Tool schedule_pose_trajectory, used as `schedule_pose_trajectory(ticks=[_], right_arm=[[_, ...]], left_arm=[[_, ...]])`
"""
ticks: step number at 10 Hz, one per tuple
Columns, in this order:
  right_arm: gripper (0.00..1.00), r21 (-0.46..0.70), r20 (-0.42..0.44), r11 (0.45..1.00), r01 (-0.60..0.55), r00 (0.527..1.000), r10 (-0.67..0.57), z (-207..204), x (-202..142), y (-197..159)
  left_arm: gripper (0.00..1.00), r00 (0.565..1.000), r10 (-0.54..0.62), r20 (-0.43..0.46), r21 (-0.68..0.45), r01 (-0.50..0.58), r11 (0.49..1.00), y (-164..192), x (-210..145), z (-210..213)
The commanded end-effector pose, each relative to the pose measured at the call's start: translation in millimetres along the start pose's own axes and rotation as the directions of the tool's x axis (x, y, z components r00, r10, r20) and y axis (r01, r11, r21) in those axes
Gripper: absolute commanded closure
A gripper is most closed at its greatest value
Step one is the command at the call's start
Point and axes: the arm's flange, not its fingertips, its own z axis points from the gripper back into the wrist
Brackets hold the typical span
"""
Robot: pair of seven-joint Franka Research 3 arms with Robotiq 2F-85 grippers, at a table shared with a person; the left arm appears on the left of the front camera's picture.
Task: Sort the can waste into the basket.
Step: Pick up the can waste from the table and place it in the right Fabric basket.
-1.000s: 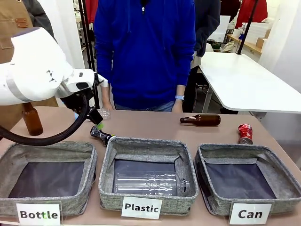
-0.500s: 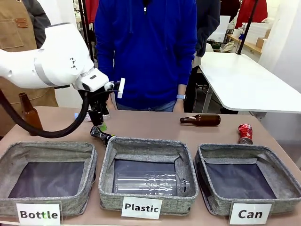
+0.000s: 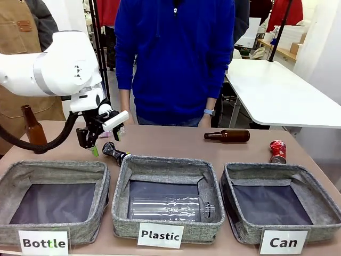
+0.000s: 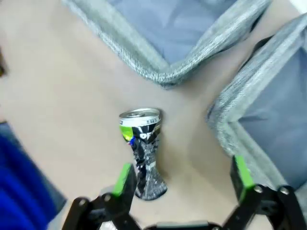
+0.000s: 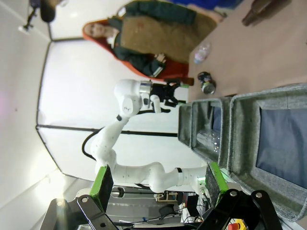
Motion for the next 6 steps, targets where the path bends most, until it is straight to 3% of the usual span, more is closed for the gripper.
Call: schedule_pose_trajectory(ticks=[1,2,3,6], right_arm=[[0.00,-0.001,-0.013,1.000,-0.021,1.000,0.021,2,-1,2],[0.00,-0.001,-0.013,1.000,-0.021,1.000,0.021,2,-1,2],[0.00,-0.001,-0.013,1.000,-0.021,1.000,0.021,2,-1,2],[0.00,-0.001,-0.013,1.000,-0.021,1.000,0.021,2,-1,2]], left_arm=[[0.00,0.985,0.175,0.012,0.013,-0.175,0.984,0,-2,2],[0.00,0.985,0.175,0.012,0.013,-0.175,0.984,0,-2,2],[0.00,0.998,0.056,0.002,0.002,-0.056,0.998,0,-2,0],[0.00,0.997,0.077,0.032,0.062,-0.078,0.995,5,-20,15]])
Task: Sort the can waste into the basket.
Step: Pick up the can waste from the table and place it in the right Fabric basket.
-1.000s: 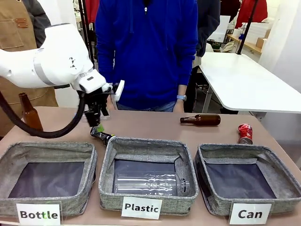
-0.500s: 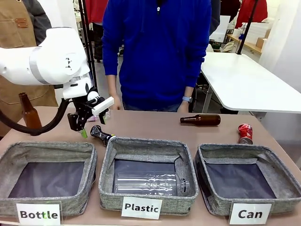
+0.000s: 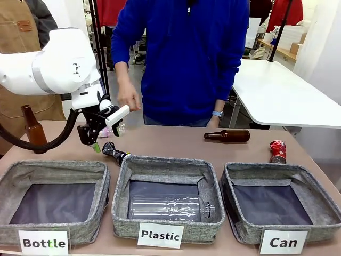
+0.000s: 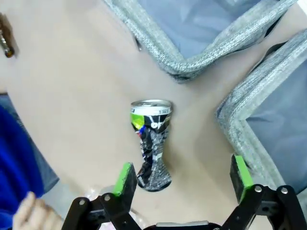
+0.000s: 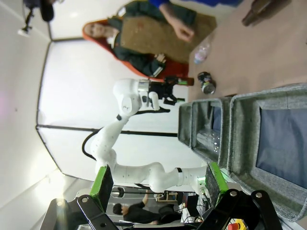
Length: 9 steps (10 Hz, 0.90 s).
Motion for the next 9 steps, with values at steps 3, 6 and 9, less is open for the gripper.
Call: schedule_pose_trajectory(ticks=[3,6,9], right_arm=[[0.00,-0.001,-0.013,1.000,-0.021,1.000,0.021,2,-1,2],[0.00,-0.001,-0.013,1.000,-0.021,1.000,0.021,2,-1,2],[0.00,-0.001,-0.013,1.000,-0.021,1.000,0.021,2,-1,2]], left_arm=[[0.00,0.984,0.031,0.175,0.098,-0.049,0.994,-104,-65,84],[0.00,0.922,0.193,0.336,0.221,-0.277,0.935,-223,-119,111],[0.00,0.753,0.381,0.536,0.219,-0.560,0.799,-293,-165,95]])
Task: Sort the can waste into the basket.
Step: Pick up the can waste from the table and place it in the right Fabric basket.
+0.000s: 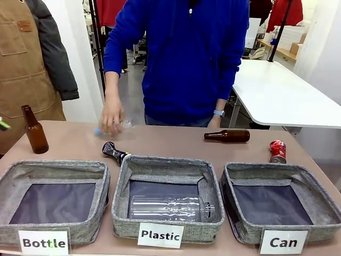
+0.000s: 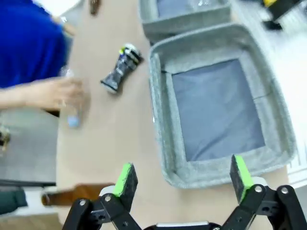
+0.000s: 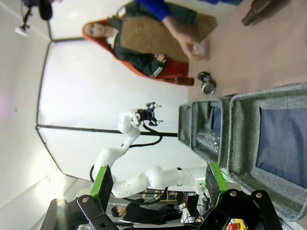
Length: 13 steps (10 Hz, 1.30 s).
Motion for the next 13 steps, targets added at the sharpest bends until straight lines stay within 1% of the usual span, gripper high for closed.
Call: schedule_pose_trajectory(ticks=[1,3,4,5,6,8,9,10,11,12,13], right_arm=[[0.00,-0.001,-0.013,1.000,-0.022,1.000,0.022,1,-1,2],[0.00,-0.001,-0.013,1.000,-0.022,1.000,0.022,1,-1,2],[0.00,-0.001,-0.013,1.000,-0.022,1.000,0.022,1,-1,2],[0.00,-0.001,-0.013,1.000,-0.022,1.000,0.022,1,-1,2],[0.00,-0.001,-0.013,1.000,-0.022,1.000,0.022,1,-1,2],[0.00,-0.001,-0.013,1.000,-0.022,1.000,0.022,1,-1,2],[0.00,-0.001,-0.013,1.000,-0.022,1.000,0.022,1,-1,2],[0.00,-0.001,-0.013,1.000,-0.022,1.000,0.022,1,-1,2],[0.00,-0.001,-0.013,1.000,-0.022,1.000,0.022,1,-1,2],[0.00,-0.001,-0.013,1.000,-0.022,1.000,0.022,1,-1,2],[0.00,-0.001,-0.013,1.000,-0.022,1.000,0.022,1,-1,2]], left_arm=[[0.00,0.992,0.103,0.073,0.071,-0.108,0.992,1,-6,-12],[0.00,0.995,0.074,0.067,0.057,-0.078,0.995,10,4,-16],[0.00,0.998,0.050,0.047,0.048,-0.052,0.997,18,17,-20],[0.00,0.998,0.051,0.026,0.052,-0.053,0.997,30,33,-27],[0.00,0.999,0.045,-0.019,0.038,-0.045,0.998,52,58,-40],[0.00,0.987,0.047,-0.155,-0.005,-0.048,0.999,95,103,-76],[0.00,0.978,0.053,-0.203,-0.039,-0.062,0.997,114,114,-87],[0.00,0.983,0.033,-0.181,-0.069,-0.046,0.997,121,115,-87],[0.00,0.983,0.049,-0.174,-0.065,-0.061,0.996,123,111,-86],[0.00,0.983,0.075,-0.167,-0.060,-0.086,0.994,118,100,-79],[0.00,0.984,0.110,-0.138,-0.034,-0.116,0.993,107,84,-67]])
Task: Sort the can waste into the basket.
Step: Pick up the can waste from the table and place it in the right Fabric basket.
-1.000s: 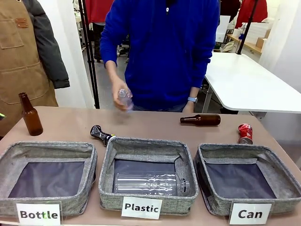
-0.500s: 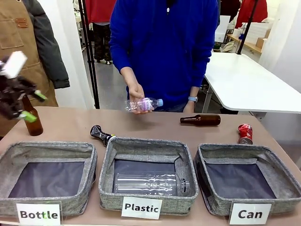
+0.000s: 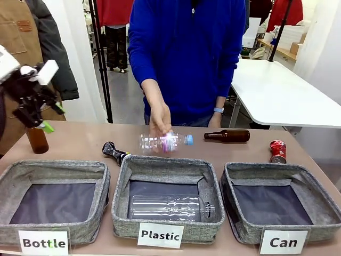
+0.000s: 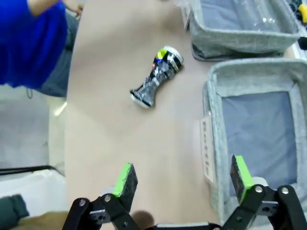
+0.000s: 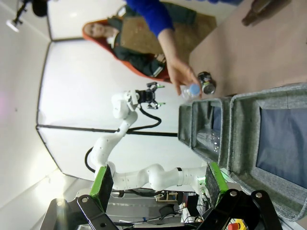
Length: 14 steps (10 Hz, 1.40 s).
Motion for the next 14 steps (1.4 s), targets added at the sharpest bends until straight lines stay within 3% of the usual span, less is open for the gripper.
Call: schedule_pose_trajectory(ticks=[1,4,6,8,12,14], right_arm=[[0.00,-0.001,-0.013,1.000,-0.022,1.000,0.022,1,-1,2],[0.00,-0.001,-0.013,1.000,-0.022,1.000,0.022,1,-1,2],[0.00,-0.001,-0.013,1.000,-0.022,1.000,0.022,1,-1,2],[0.00,-0.001,-0.013,1.000,-0.022,1.000,0.022,1,-1,2],[0.00,-0.001,-0.013,1.000,-0.022,1.000,0.022,1,-1,2],[0.00,-0.001,-0.013,1.000,-0.022,1.000,0.022,1,-1,2]], left_arm=[[0.00,0.996,0.039,0.081,0.034,-0.042,0.999,-27,-34,22],[0.00,0.988,0.041,0.152,0.070,-0.052,0.996,-52,-62,24],[0.00,0.991,0.008,0.136,0.053,-0.016,0.998,-44,-52,19],[0.00,0.992,-0.066,0.108,0.028,0.063,0.998,-20,-15,7],[0.00,0.977,-0.198,-0.081,-0.104,0.190,0.976,43,78,-69],[0.00,0.950,-0.241,-0.199,-0.146,0.214,0.966,56,104,-112]])
